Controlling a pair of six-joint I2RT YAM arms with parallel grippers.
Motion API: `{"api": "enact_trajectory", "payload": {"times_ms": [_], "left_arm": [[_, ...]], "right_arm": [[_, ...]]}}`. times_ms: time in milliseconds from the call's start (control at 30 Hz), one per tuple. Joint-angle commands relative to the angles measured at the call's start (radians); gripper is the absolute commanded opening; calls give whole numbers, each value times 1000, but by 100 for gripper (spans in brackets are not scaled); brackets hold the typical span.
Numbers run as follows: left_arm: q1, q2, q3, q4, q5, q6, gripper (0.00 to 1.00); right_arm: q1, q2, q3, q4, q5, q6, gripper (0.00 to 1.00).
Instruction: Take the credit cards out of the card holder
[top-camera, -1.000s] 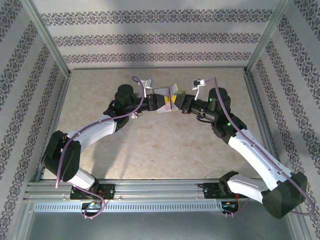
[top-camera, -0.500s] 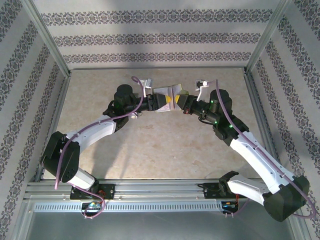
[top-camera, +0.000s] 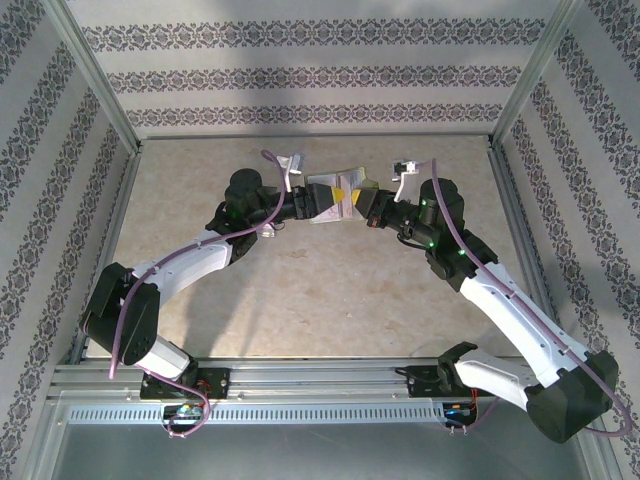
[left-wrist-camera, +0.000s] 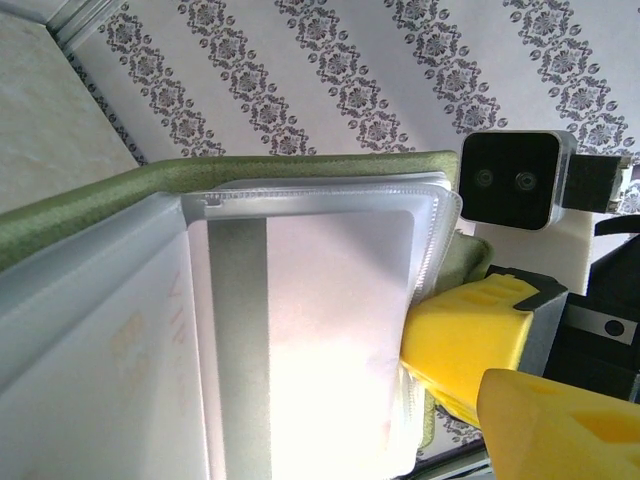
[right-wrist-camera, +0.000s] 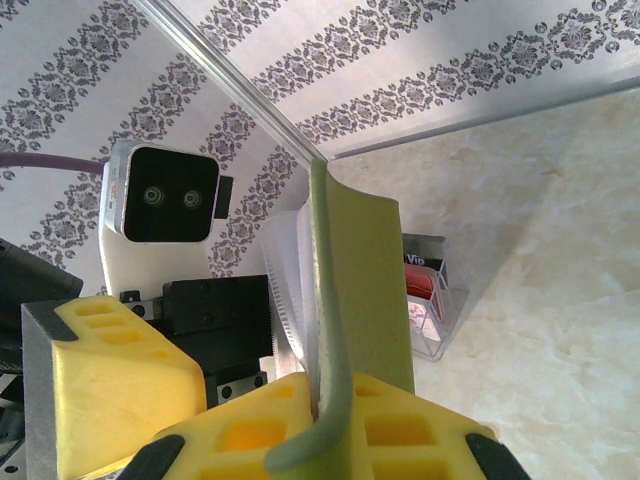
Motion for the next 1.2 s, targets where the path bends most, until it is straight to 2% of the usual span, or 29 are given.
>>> {"api": "enact_trajectory", "payload": {"times_ms": [0,433,633,933,1100,1167], "left_arm": [[-2,-3,9,66,17,-7,84],[-5,24,43,95,11,-21,84],[-12,41,60,113,10,-34,84],[-17,49,54,141,0,-53,73],[-19,57,55,152,-2,-62,75],[-20,58,55,154,-5,-62,76]], "right_arm": [[-2,-6,1,39,-4,-3,0],[16,34,21,63,-56,-1,6],[21,40,22,64,-70,-2,13],[23,28,17,66,-72,-3,19],[23,20,11,75,-87,-2,20],[24,16,11,77,-92,-2,23]]}}
